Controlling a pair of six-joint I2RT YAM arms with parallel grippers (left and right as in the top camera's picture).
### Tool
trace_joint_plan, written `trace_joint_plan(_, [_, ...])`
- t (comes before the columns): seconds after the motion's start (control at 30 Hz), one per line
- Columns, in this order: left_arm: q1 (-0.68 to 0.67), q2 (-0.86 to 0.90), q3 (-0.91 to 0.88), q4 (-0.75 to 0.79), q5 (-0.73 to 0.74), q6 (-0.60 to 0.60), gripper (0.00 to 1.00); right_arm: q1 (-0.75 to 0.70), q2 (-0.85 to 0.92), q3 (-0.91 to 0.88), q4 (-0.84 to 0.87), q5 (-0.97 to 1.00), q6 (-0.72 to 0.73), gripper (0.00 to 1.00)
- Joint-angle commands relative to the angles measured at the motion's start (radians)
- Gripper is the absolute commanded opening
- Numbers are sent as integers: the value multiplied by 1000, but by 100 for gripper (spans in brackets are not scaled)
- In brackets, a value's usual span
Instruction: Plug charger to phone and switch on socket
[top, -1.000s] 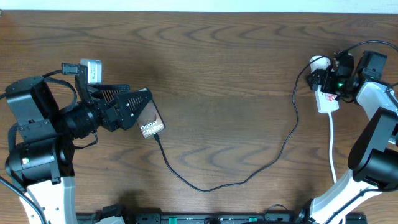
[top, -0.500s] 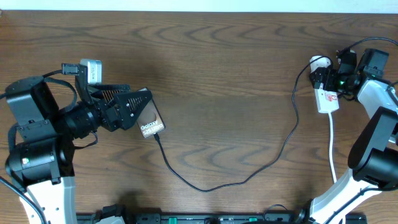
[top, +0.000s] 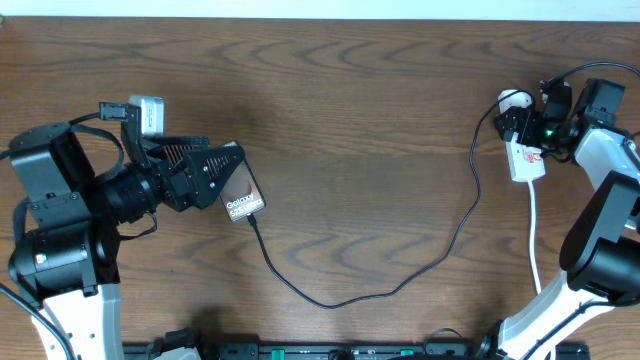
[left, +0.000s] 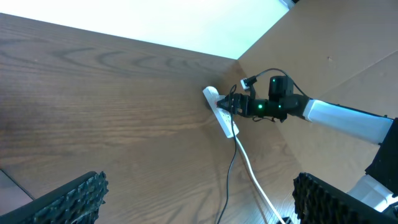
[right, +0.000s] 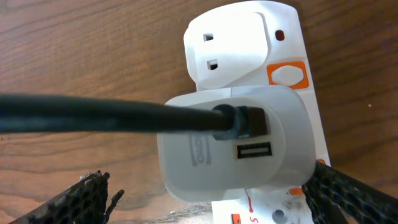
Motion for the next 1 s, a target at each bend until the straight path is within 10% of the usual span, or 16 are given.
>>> trace_joint_plan(0.0, [-2, -2, 0, -3, -6, 14, 98, 7, 33, 18, 9, -36, 14, 96])
trace_joint_plan(0.97, [-2, -2, 0, -14, -31, 14, 98, 7, 50, 16, -35, -88, 44, 93])
